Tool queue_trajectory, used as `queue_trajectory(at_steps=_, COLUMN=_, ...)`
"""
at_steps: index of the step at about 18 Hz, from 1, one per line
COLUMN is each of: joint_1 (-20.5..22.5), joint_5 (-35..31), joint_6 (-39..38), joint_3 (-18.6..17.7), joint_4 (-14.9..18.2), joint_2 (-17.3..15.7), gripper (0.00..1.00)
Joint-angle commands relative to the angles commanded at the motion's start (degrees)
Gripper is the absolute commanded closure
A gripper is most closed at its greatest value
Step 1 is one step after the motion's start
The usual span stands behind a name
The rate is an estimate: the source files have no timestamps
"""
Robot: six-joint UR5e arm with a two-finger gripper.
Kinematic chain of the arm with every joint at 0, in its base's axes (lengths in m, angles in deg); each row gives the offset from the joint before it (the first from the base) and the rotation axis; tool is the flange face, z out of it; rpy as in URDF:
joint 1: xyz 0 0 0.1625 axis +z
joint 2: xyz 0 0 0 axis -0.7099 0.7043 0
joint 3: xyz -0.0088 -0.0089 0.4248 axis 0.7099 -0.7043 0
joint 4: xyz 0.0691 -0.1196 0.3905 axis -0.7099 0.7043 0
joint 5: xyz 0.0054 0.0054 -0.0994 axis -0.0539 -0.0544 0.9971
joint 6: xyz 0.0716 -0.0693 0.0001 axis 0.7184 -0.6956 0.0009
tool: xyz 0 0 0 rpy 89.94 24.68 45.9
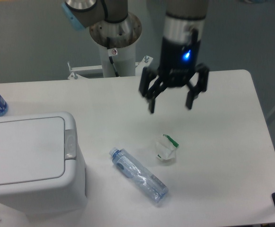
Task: Open the trash can
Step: 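Lower the open gripper from above toward the table, then move the gripper over the trash can lid's grey tab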
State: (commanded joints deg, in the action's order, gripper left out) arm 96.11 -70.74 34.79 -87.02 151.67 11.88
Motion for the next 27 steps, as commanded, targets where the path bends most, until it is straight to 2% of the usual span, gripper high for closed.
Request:
queue_trajectory(at_steps=8, joint_1=-4.05, joint_5=2.55, joint_6=-5.98, joint_3=0.09, joint_4=-4.49, joint_2=2.29, gripper=0.00)
queue_trajectory(at_steps=17, joint_1=-8.01, joint_5=2.55, joint_6=-8.00, joint_3=-1.58, joint_4=-4.40, joint_2=2.46, gripper=0.00)
queue_trajectory(at_steps=27, joint_1=-10.03, joint_5=2.46, joint_6=-8.00, joint_3=-2.99, joint_4=-4.49, joint_2=2.20, gripper=0.00)
